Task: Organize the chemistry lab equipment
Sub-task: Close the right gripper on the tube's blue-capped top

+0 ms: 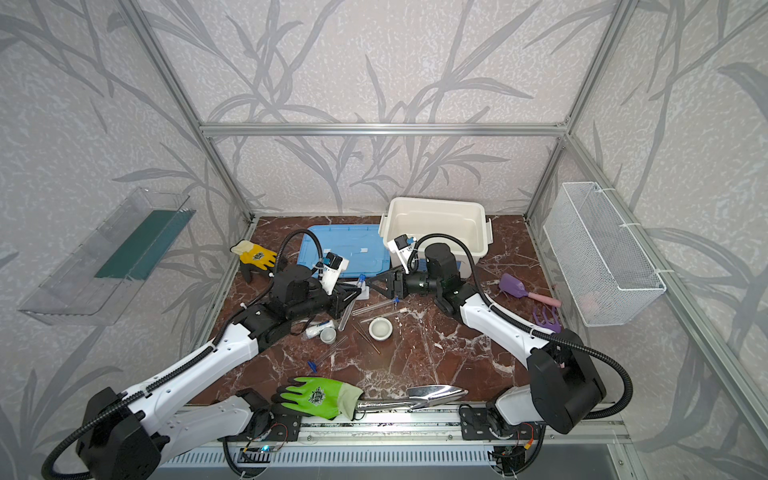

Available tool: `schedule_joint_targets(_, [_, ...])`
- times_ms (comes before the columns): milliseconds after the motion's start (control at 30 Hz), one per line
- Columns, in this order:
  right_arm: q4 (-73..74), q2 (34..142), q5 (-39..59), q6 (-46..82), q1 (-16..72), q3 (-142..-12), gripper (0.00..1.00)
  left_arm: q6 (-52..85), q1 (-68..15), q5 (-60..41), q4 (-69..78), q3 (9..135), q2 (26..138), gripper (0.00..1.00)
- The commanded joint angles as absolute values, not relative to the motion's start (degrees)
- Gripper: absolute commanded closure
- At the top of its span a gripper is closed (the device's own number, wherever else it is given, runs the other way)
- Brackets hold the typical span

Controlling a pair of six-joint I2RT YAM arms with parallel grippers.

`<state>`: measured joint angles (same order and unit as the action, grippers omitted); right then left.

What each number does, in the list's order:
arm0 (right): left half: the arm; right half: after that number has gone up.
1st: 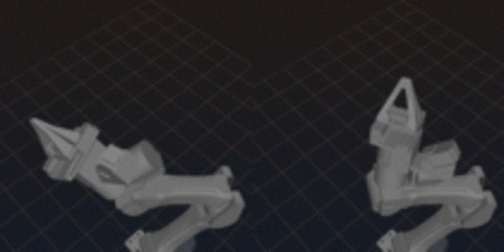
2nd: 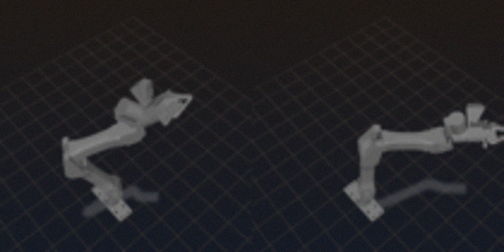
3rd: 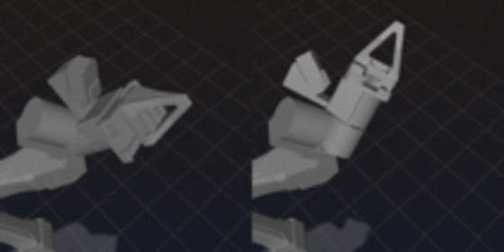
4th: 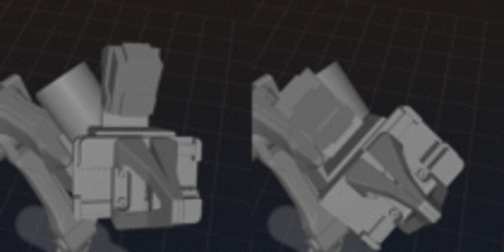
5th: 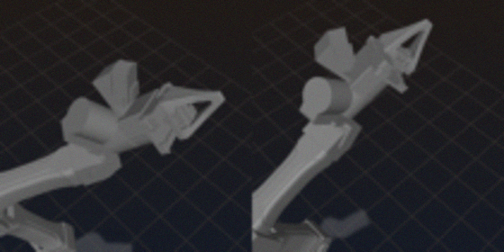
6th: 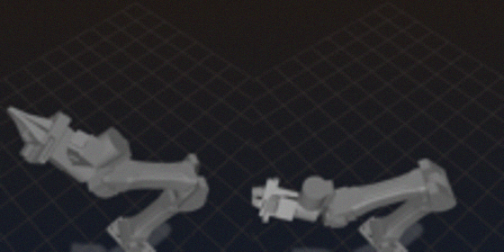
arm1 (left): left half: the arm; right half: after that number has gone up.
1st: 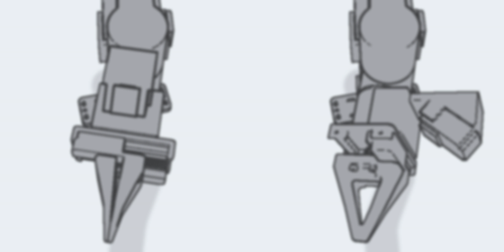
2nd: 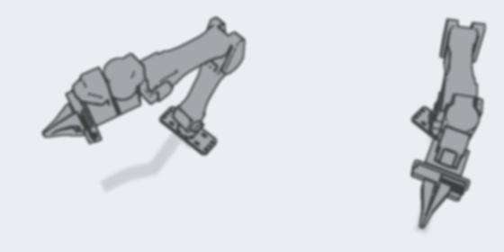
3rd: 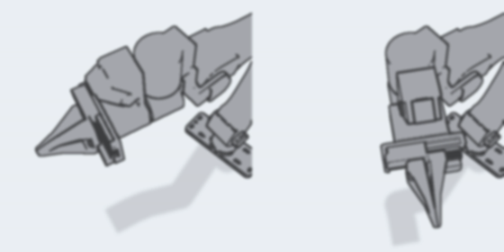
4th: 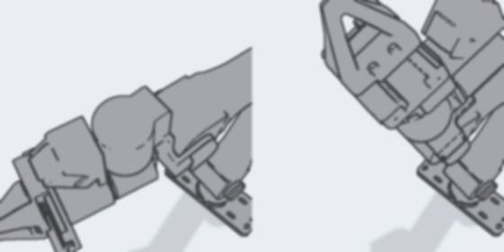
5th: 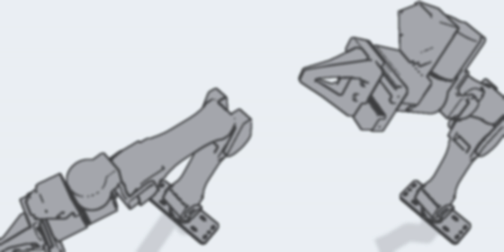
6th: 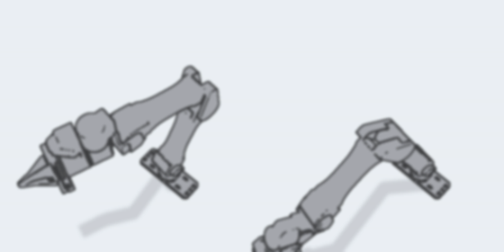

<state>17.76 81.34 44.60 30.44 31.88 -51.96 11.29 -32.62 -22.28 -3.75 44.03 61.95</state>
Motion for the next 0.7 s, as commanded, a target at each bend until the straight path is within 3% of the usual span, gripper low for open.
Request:
schedule_joint_targets(0, [18.8, 82.5, 43.0, 30.6, 33.1, -54.9, 0.38, 11.9, -32.6, -24.7, -1.9, 43.8, 60.5, 0.86])
schedule_joint_targets(667, [24.5, 87.3, 42.9, 33.0, 36.3, -55.9, 0.50, 12.0, -32.7, -25.8, -2.5, 43.4, 60.6, 0.86])
